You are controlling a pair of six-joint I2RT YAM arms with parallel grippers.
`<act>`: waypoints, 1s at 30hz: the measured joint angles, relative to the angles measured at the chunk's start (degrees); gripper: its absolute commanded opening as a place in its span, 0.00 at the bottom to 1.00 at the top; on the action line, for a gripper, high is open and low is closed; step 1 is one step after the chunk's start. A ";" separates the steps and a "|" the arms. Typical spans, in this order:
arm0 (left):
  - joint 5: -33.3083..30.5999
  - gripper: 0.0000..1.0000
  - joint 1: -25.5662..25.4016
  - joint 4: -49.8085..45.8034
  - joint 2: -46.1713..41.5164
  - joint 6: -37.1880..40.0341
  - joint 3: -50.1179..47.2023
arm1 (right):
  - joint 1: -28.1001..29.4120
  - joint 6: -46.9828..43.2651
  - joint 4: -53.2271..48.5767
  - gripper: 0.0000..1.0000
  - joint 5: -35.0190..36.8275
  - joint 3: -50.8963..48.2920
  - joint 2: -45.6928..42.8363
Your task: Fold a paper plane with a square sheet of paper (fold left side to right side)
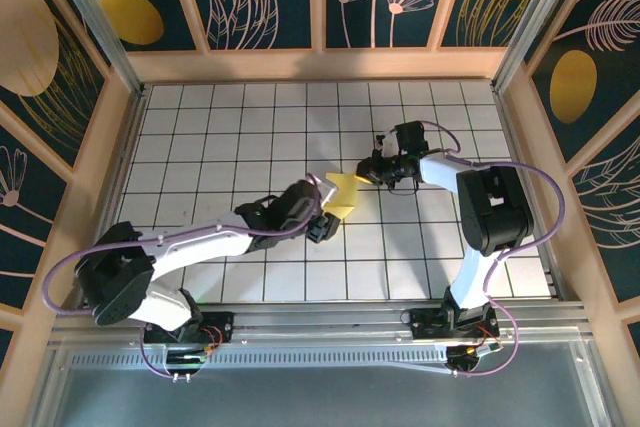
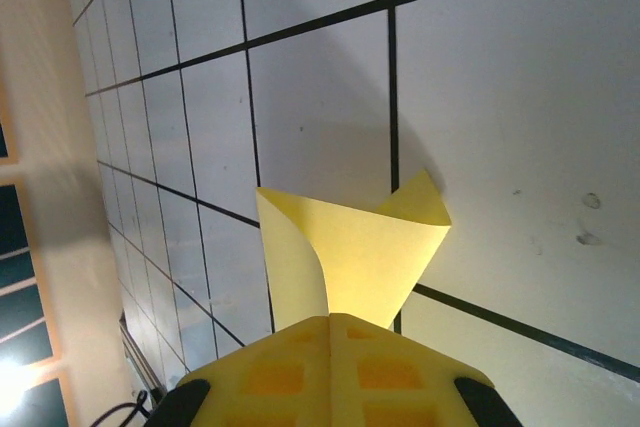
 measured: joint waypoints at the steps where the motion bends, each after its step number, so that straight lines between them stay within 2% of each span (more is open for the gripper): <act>1: -1.44 0.56 -1.20 -0.90 1.44 0.02 1.27 | -0.07 0.15 -0.24 0.00 0.11 0.07 0.04; 6: -8.24 0.59 -5.57 -4.96 9.75 0.46 7.96 | -0.07 0.48 -0.74 0.00 0.24 0.42 0.17; 12: -15.65 0.61 -8.31 -9.90 20.02 1.27 14.73 | -0.07 0.52 -1.36 0.00 0.28 1.07 0.46; 20: -23.26 0.63 -8.83 -14.27 24.70 1.64 16.37 | -0.07 0.50 -1.75 0.00 0.26 1.07 0.92; 23: -25.16 0.59 -8.83 -14.56 25.44 1.60 17.25 | -0.07 0.50 -1.73 0.00 0.26 1.07 0.96; 30: -26.97 0.29 -8.83 -14.56 26.49 1.55 17.92 | -0.07 0.46 -1.77 0.00 0.26 1.07 0.96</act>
